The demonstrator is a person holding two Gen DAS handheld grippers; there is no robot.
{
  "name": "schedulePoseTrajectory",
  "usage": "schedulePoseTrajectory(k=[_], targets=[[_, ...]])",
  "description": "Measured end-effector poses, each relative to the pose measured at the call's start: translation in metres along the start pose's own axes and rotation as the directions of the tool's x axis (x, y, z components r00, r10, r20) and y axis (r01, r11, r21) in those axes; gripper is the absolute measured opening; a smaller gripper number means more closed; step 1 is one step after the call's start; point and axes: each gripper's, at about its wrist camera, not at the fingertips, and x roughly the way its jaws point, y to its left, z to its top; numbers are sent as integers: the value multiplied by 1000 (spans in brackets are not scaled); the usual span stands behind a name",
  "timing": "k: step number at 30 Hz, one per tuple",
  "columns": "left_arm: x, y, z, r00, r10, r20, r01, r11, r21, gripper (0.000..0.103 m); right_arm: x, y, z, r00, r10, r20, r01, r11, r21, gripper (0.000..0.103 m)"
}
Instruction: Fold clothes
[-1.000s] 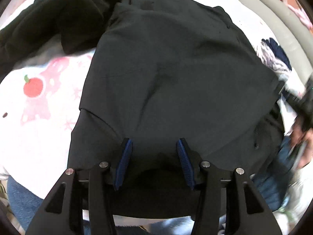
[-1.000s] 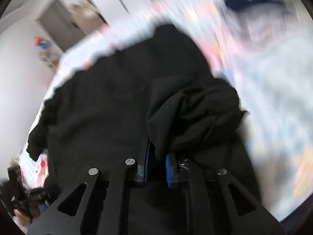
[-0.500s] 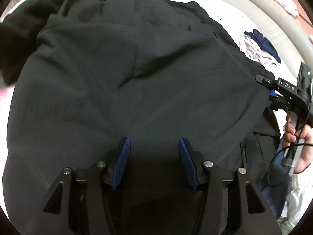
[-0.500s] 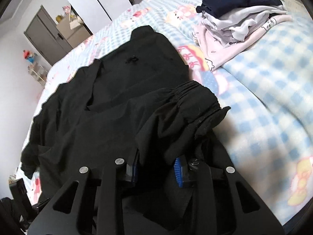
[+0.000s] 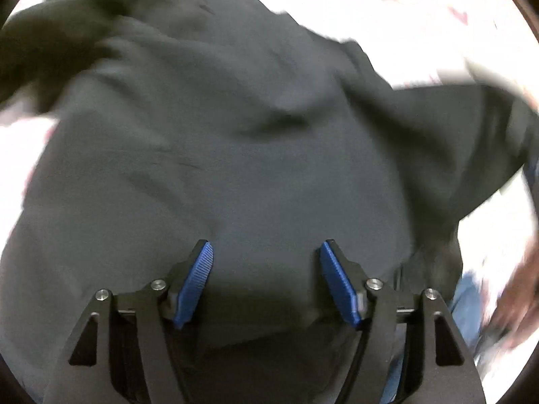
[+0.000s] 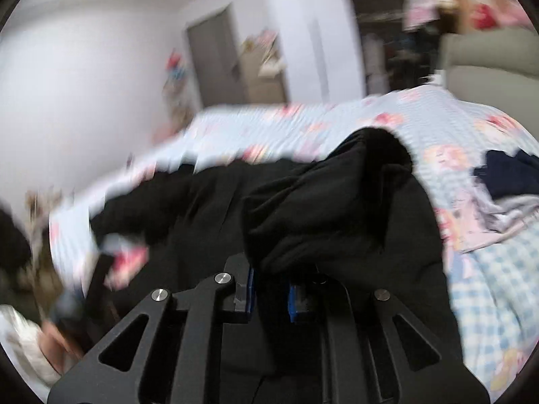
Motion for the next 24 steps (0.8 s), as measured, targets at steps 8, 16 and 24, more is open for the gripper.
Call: schedulePoseTrajectory(k=[8,16,24], targets=[[-33,12,11,926,-362,110,375,916,-143,64,38,49,-39,969,115,-217,-133,988,-74,35],[-50,-3,9,846,-520,115,528,848,-52,70,20,50,-50,961,180,-209,-197,978,-66,59],[-80,-2,16,757,-653,18,650,757,69,77,22,58,-34,951,272,-148,-275,961,0,68]])
